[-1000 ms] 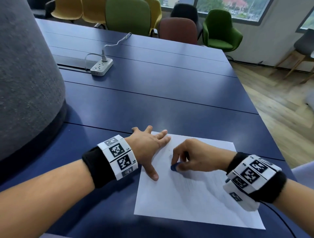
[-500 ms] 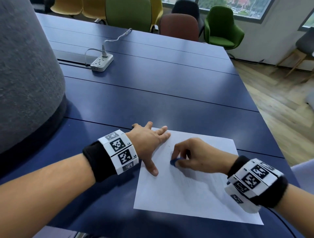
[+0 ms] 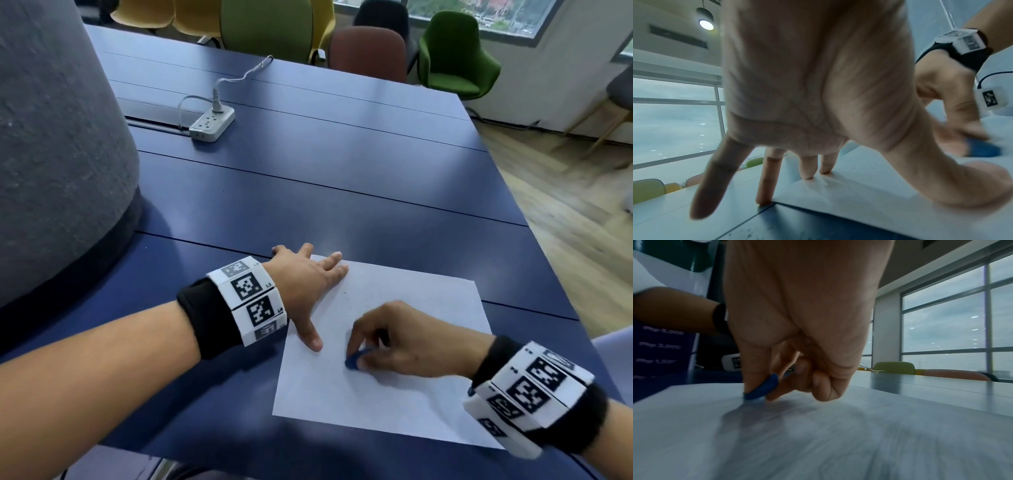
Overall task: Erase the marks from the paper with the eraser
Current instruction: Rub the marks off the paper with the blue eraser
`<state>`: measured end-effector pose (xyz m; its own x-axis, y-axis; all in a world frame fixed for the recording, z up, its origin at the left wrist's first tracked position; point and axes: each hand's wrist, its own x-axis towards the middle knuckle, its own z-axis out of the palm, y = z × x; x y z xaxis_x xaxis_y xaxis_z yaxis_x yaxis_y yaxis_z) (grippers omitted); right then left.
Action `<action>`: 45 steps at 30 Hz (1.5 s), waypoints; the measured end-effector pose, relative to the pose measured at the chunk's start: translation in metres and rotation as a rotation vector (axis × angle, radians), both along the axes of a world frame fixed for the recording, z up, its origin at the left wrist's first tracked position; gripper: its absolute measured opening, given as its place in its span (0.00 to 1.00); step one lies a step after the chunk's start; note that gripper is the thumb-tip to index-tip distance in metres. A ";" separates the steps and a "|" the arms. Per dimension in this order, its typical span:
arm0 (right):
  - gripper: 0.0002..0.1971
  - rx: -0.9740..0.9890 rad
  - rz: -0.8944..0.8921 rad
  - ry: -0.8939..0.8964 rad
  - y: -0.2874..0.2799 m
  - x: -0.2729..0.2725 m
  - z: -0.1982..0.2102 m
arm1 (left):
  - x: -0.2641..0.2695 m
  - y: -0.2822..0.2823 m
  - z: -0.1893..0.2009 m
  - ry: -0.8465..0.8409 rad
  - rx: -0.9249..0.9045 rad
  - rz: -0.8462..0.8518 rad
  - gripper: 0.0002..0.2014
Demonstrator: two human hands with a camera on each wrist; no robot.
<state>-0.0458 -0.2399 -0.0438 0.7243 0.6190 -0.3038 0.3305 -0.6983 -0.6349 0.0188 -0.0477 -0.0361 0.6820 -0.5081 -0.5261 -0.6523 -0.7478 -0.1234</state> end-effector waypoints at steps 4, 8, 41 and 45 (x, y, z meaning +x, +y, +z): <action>0.06 0.030 0.018 0.005 0.001 -0.008 -0.001 | 0.000 0.001 0.000 -0.005 -0.001 0.003 0.66; 0.06 0.004 0.020 0.006 0.007 -0.003 0.003 | 0.000 0.001 0.001 -0.009 0.008 -0.002 0.66; 0.02 -0.064 -0.284 -0.196 -0.003 0.062 0.003 | 0.001 -0.001 -0.002 -0.011 0.013 -0.006 0.66; 0.02 -0.057 -0.176 -0.058 -0.003 0.050 0.005 | 0.000 0.000 -0.001 -0.004 0.012 0.003 0.66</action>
<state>0.0044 -0.2427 -0.0389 0.8372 0.4642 -0.2892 0.2349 -0.7827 -0.5764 0.0190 -0.0478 -0.0376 0.6855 -0.4998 -0.5294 -0.6498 -0.7480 -0.1352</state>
